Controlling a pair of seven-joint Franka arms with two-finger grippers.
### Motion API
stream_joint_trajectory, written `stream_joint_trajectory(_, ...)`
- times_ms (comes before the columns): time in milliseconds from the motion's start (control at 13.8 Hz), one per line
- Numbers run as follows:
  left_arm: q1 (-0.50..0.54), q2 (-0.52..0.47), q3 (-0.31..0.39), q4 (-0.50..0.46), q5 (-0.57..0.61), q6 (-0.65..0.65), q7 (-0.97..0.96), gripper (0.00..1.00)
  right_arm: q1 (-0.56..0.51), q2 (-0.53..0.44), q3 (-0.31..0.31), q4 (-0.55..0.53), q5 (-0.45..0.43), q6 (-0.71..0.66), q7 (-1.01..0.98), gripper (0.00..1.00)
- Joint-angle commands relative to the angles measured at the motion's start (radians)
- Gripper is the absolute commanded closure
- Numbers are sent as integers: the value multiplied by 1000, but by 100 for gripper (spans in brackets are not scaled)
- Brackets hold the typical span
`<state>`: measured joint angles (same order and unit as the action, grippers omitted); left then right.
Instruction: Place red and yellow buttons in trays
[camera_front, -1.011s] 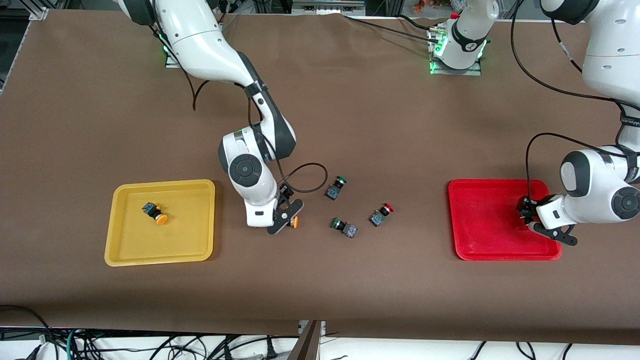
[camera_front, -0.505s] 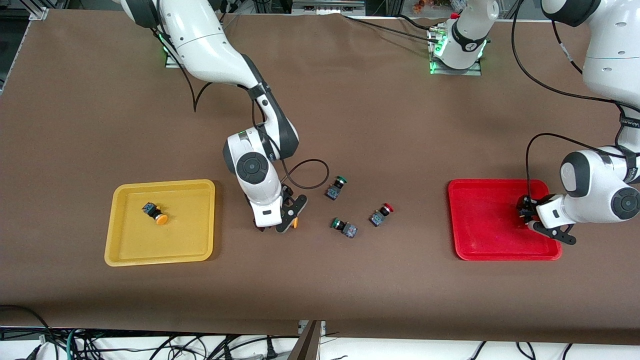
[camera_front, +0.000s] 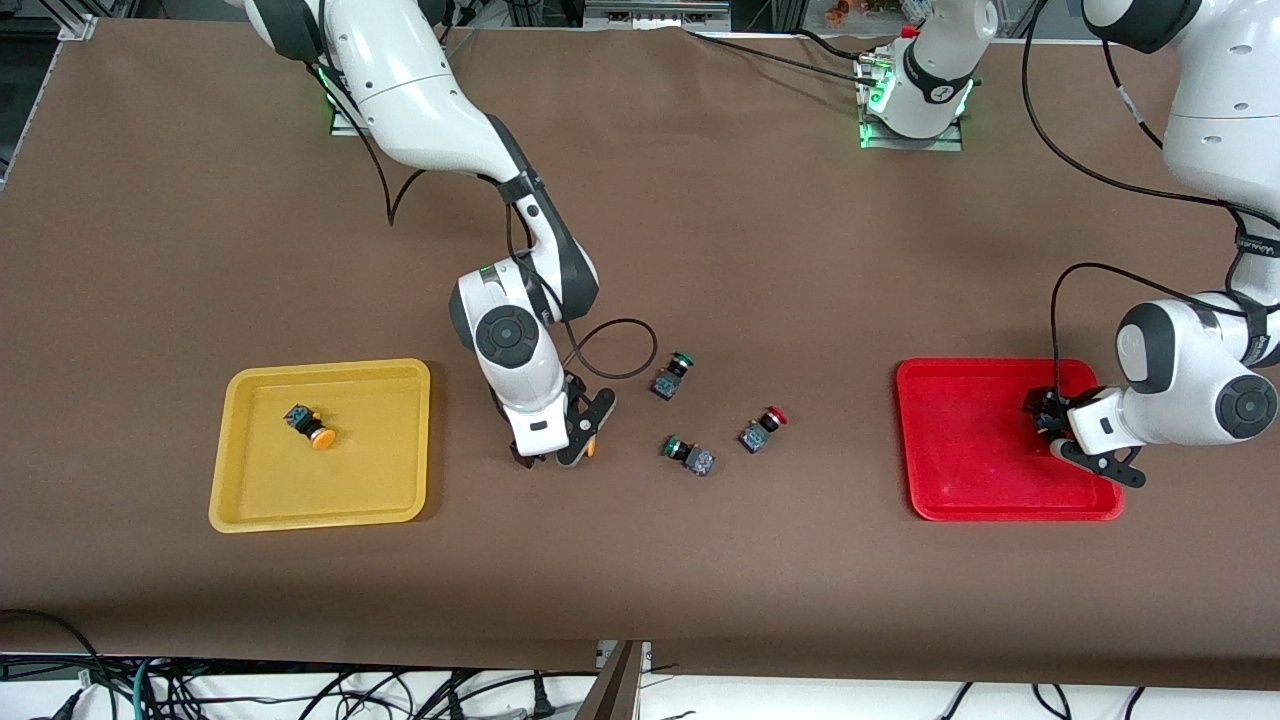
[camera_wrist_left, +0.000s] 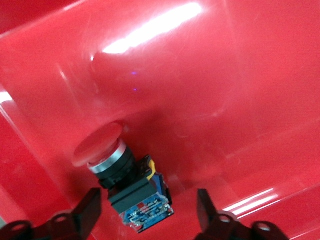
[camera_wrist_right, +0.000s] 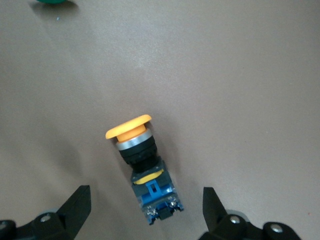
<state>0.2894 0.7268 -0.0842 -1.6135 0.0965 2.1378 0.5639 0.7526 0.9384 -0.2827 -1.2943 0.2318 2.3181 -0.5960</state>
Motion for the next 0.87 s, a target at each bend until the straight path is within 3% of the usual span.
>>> stream_joint_trajectory(0,4,-30,-43,27,0,-42,14,0,10,8,0,6,-12,14,-25,1)
stream_joint_trajectory(289,-16,-26,-169,67,3,-32,-13,0,10,13,0,1,-15,15,-42,1)
stream_joint_trajectory(650,-185,-12,-169,95,0,-19,-159,0,4,25,-1,-7,-31,61,-99,1)
stream_joint_trajectory(722,-226,0,-169,118,0,-18,-173,0,2,23,-1,-7,-29,64,-97,3)
stream_joint_trajectory(794,-257,18,-169,150,3,-18,-173,0,1,22,-1,-7,-28,63,-96,19)
